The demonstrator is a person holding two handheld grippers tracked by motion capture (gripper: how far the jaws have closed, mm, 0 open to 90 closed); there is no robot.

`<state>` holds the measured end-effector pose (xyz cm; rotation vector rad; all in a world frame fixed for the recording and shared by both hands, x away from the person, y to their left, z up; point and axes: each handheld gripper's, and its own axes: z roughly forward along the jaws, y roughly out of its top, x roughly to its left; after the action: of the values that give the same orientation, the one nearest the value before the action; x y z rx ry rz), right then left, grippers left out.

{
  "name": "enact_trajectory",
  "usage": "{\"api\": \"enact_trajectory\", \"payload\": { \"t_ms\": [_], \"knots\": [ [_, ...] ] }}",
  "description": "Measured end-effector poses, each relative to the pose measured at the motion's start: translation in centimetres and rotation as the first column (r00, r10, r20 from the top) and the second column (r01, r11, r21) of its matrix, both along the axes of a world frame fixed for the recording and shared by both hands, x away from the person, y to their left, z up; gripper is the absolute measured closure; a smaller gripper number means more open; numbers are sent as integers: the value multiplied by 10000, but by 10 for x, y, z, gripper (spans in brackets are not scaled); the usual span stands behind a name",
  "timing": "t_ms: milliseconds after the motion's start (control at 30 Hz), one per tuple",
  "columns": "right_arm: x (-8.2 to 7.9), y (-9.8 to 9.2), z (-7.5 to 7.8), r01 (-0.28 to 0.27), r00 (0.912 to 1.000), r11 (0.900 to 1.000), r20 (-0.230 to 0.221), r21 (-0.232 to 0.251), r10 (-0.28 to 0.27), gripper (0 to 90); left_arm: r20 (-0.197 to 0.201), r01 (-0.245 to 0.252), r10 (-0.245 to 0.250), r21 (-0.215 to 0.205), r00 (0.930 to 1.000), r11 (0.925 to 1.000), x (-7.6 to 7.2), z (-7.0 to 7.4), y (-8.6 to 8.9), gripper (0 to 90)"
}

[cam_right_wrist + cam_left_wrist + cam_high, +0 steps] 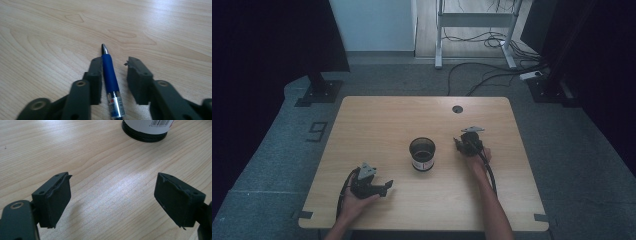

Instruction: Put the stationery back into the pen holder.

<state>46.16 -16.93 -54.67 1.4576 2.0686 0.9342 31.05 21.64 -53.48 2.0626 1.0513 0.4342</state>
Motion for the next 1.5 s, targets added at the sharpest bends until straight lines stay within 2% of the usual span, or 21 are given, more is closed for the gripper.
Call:
{"api": "enact_trajectory", "payload": {
  "t_ms": [100,233,400,500,667,800,1033,1133,1200,1267,1333,1500],
  "knots": [
    [2,-2,2,-31,9998,10000,-210,73,33,760,22,42,-42,49,10000,10000,-1,0,-1,140],
    [2,-3,3,-130,9996,9999,-261,-12,129,783,27,75,-75,53,10000,10000,-1,0,-1,140],
    [0,-3,5,-295,9994,9993,-175,215,299,786,-15,31,-31,31,10000,10000,0,-1,0,141],
    [-5,-9,14,-247,9996,9975,182,660,236,786,-16,13,-13,5,10000,10000,0,0,1,141],
    [-15,-16,31,-273,9967,9935,786,1107,186,787,-33,28,-28,56,10000,10000,-1,-1,-1,142],
    [-24,-22,44,-378,9916,9870,1279,1561,177,789,-47,15,-15,79,10000,10000,0,-2,-1,143],
    [-35,-26,58,-540,9824,9786,1861,1986,165,789,-72,24,-23,93,10000,10000,0,-3,-2,143],
    [-43,-27,68,-736,9739,9731,2257,2181,230,789,-78,30,-29,111,10000,9999,0,-3,-2,143],
    [-44,-27,71,-797,9725,9704,2316,2281,254,789,-82,43,-42,104,10000,9999,0,-3,-2,143],
    [-47,-27,75,-933,9720,9595,2329,2657,300,789,-75,48,-47,99,10000,9999,-1,-3,-2,143],
    [-49,-25,81,-1065,9700,9535,2402,2820,373,789,-70,43,-42,111,10000,9999,-1,-3,-3,143],
    [-52,-21,93,-1234,9632,9517,2648,2813,466,789,-103,65,-63,151,9999,9999,-1,-3,-3,144]
  ]
}}
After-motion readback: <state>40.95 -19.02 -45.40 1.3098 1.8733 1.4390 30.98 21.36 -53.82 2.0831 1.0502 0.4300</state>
